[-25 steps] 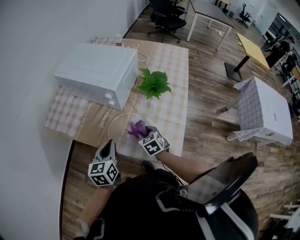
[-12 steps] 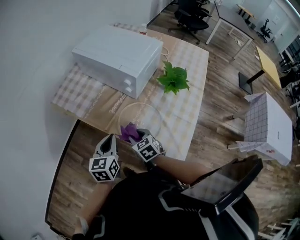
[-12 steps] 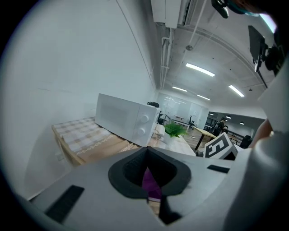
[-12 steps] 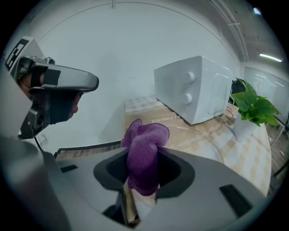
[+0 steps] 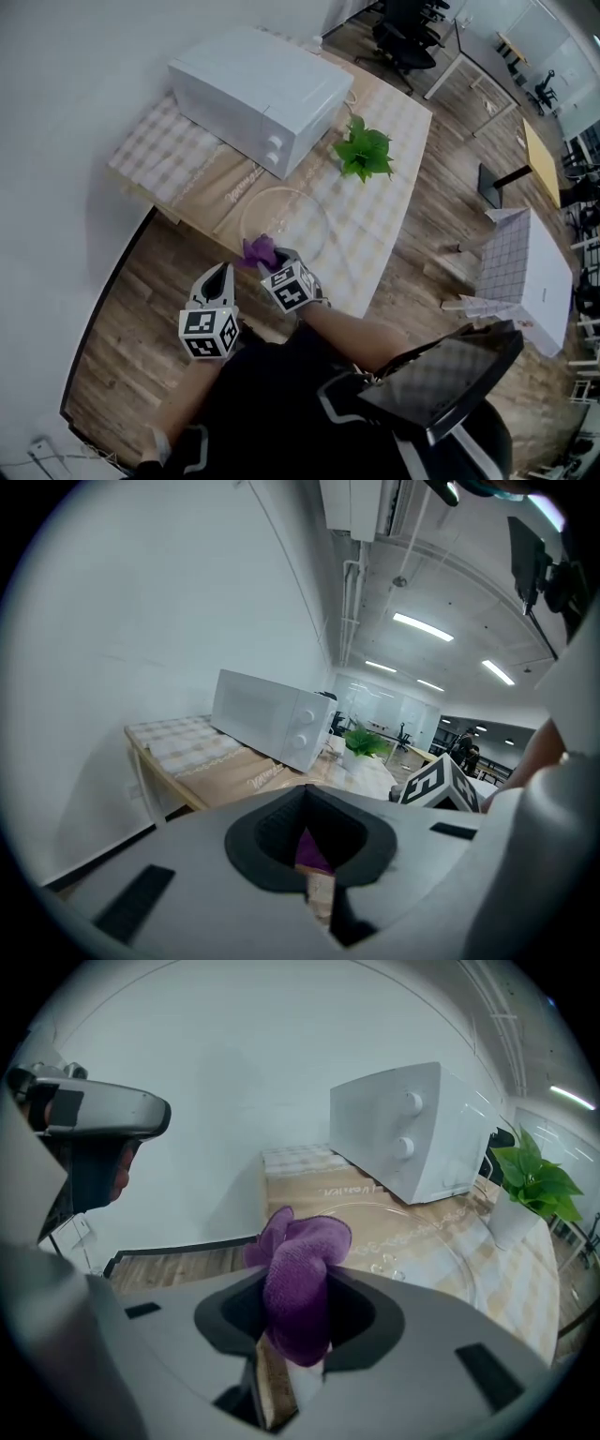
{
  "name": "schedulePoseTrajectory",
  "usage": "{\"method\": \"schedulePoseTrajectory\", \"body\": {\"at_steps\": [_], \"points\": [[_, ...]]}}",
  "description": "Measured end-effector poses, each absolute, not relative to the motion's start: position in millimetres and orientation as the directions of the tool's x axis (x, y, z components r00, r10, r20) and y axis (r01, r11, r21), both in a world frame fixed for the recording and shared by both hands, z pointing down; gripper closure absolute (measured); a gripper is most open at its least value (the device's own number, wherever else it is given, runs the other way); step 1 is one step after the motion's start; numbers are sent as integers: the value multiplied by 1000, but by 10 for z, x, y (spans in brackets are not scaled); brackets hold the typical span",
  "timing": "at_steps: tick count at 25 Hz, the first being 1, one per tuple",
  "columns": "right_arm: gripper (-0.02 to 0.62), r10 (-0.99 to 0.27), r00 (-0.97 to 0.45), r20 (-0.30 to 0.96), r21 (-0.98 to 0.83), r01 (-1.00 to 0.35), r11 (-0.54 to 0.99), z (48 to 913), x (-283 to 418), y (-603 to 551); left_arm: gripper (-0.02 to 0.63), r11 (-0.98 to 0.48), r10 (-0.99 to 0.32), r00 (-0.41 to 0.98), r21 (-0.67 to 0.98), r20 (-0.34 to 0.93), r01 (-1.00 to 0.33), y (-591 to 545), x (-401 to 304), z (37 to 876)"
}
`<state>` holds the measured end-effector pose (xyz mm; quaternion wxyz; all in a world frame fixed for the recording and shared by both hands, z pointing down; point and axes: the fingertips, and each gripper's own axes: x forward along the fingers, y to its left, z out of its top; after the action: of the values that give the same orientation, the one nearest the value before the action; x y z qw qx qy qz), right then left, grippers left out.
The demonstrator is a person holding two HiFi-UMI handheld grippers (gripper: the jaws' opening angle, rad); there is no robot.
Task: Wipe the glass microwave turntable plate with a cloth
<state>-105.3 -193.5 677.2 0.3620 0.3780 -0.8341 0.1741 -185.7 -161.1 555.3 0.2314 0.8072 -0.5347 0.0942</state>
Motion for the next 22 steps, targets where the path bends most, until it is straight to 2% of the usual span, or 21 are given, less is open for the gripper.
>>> {"method": "schedulePoseTrajectory", "body": {"at_steps": [7, 14, 22], "points": [[448, -454, -513, 729, -52, -702, 710, 6781, -1032, -1916, 603, -219, -870, 312, 268, 382, -938, -1547, -1852, 5373], [448, -434, -545, 717, -81, -684, 725, 6785, -842, -1886, 603, -184, -883, 270, 246, 384, -952, -1363, -1673, 5301], [447, -446, -545, 710, -88, -697, 712, 6783, -567, -1935, 603, -240, -886, 307, 223, 347, -945, -1269, -1345, 5197]]}}
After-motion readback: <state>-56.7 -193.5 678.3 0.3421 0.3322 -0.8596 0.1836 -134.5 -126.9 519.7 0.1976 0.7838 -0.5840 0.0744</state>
